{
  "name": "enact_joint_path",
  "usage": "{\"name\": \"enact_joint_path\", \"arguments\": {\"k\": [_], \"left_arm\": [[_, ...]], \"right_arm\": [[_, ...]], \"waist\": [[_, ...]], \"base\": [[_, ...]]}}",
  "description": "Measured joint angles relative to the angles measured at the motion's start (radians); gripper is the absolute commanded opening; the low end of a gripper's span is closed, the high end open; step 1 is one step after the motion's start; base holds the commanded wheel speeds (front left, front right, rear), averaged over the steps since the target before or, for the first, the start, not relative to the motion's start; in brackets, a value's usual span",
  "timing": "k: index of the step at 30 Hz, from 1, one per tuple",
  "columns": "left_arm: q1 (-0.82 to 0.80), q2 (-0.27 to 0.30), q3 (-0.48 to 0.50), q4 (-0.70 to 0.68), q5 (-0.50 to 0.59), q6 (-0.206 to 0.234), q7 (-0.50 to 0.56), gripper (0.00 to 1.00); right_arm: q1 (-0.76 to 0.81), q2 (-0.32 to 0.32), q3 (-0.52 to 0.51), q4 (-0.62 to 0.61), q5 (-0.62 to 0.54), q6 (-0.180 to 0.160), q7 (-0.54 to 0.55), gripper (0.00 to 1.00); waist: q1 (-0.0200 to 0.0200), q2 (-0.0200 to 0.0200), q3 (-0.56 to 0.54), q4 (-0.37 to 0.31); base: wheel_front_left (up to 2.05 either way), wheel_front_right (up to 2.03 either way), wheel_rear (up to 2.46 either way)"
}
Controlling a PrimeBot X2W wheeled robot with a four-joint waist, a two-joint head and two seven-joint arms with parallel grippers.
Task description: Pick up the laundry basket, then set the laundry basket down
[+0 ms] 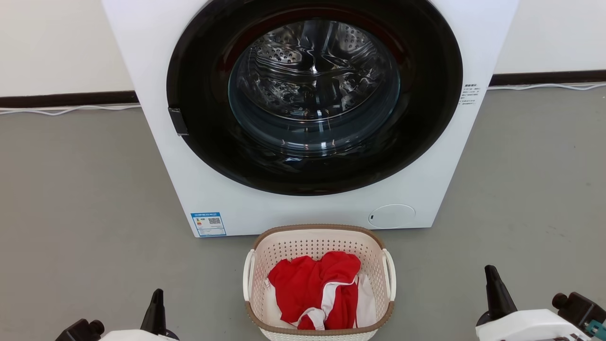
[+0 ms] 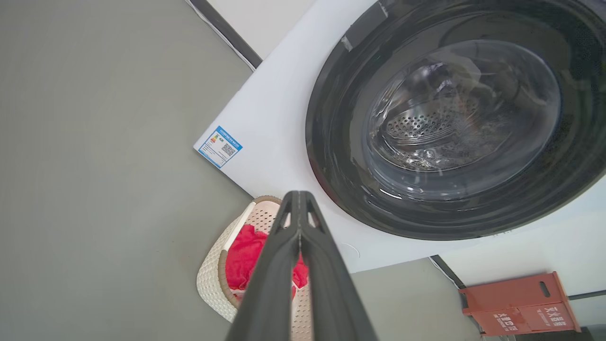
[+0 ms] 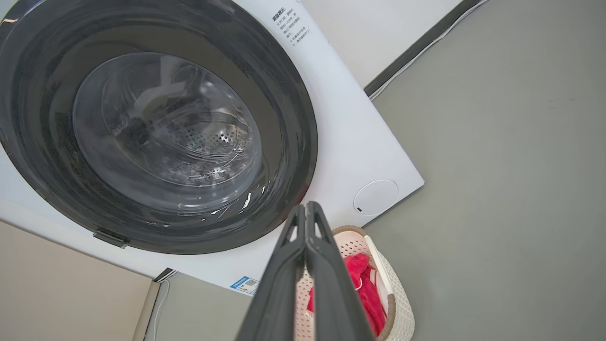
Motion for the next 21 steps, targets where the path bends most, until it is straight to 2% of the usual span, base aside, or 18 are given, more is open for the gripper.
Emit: {"name": "enact_joint_path", "arguments": {"k": [21], "left_arm": [[-0.02, 0.001, 0.002, -0.033, -0.218, -0.018, 0.058, 0.0]], "right_arm": [[-0.002, 0.0, -0.009, -0.035, 0.258, 0.0, 0.059, 0.0]], "waist": [[0.0, 0.0, 0.005, 0.004]], "base": [[0.0, 0.0, 0.0]]}}
